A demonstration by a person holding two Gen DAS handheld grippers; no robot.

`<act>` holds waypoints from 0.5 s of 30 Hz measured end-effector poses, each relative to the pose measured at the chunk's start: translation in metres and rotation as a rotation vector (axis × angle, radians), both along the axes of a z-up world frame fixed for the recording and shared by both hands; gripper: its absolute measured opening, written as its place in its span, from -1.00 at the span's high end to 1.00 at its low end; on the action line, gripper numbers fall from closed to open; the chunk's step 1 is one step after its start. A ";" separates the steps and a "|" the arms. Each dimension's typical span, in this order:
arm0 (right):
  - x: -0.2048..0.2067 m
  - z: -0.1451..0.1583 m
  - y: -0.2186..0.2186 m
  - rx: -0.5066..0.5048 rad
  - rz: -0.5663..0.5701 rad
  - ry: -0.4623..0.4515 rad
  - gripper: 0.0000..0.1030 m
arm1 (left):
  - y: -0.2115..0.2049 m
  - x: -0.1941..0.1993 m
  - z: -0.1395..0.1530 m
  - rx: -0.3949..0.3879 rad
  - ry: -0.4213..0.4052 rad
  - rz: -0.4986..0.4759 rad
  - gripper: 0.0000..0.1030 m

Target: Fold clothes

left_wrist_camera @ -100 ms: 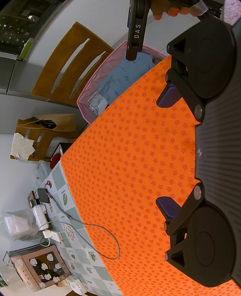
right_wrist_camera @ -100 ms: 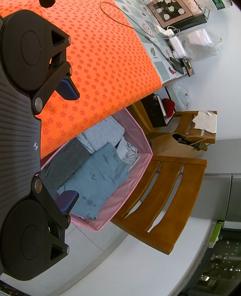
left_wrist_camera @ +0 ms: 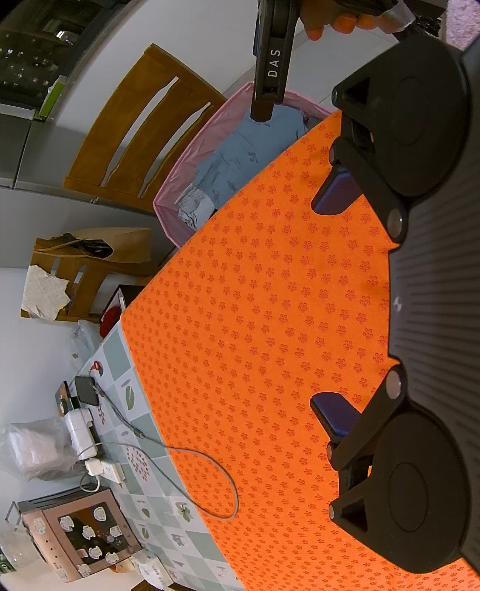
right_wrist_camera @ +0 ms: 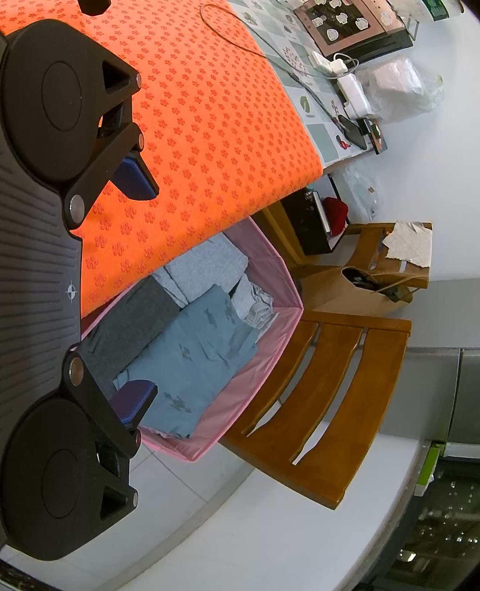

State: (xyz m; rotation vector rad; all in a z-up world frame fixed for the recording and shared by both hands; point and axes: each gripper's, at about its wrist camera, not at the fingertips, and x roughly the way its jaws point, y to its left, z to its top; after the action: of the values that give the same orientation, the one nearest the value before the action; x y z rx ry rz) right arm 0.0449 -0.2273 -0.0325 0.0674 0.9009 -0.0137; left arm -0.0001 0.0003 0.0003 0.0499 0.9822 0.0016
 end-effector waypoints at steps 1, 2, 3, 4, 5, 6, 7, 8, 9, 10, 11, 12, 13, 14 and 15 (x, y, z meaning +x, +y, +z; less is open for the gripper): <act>0.000 0.000 0.000 -0.001 -0.001 0.000 -1.00 | 0.000 0.000 0.000 0.000 0.000 0.000 -0.99; 0.000 0.000 -0.001 0.000 -0.001 0.001 -1.00 | 0.000 0.000 0.000 -0.001 0.000 0.000 -0.99; 0.000 -0.001 -0.001 0.001 -0.002 0.003 -1.00 | 0.000 0.000 0.000 -0.001 0.000 0.000 -0.99; -0.001 -0.001 -0.002 0.002 -0.004 0.005 -1.00 | 0.000 0.000 0.000 -0.001 0.000 0.000 -0.99; 0.000 0.000 -0.002 0.003 -0.003 0.006 -1.00 | 0.000 0.000 0.000 -0.001 0.000 0.000 -0.99; -0.002 0.000 -0.001 0.002 -0.007 0.003 -1.00 | 0.000 0.000 0.001 -0.002 0.000 0.000 -0.99; -0.002 0.000 -0.002 0.004 -0.008 0.005 -1.00 | 0.001 0.000 0.001 -0.002 0.000 0.000 -0.99; -0.001 -0.001 -0.003 0.008 -0.008 0.008 -1.00 | 0.001 0.000 0.001 -0.002 0.001 0.000 -0.99; 0.001 -0.002 -0.003 0.005 -0.008 0.013 -1.00 | 0.002 0.000 0.000 -0.002 0.002 0.001 -0.99; 0.001 -0.002 -0.003 0.004 -0.006 0.012 -1.00 | 0.001 0.000 0.001 -0.001 0.002 0.000 -0.99; 0.000 -0.002 -0.002 0.004 -0.005 0.011 -1.00 | 0.000 -0.001 0.001 0.001 0.002 -0.002 -0.99; -0.001 -0.002 -0.002 0.003 -0.004 0.010 -1.00 | 0.000 -0.001 0.001 0.002 0.002 -0.003 -0.99; -0.001 -0.002 -0.002 0.004 -0.004 0.011 -1.00 | -0.001 -0.002 0.001 0.002 0.003 -0.005 -0.99; 0.000 -0.002 -0.002 0.004 -0.004 0.011 -1.00 | -0.001 -0.002 0.000 0.004 0.005 -0.006 -0.99; 0.000 -0.002 -0.002 0.004 -0.004 0.012 -1.00 | -0.002 -0.002 0.000 0.006 0.008 -0.008 -0.99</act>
State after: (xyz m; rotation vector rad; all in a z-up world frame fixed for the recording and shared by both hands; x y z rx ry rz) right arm 0.0448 -0.2296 -0.0348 0.0725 0.9131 -0.0162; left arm -0.0023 -0.0014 -0.0001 0.0595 0.9905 -0.0027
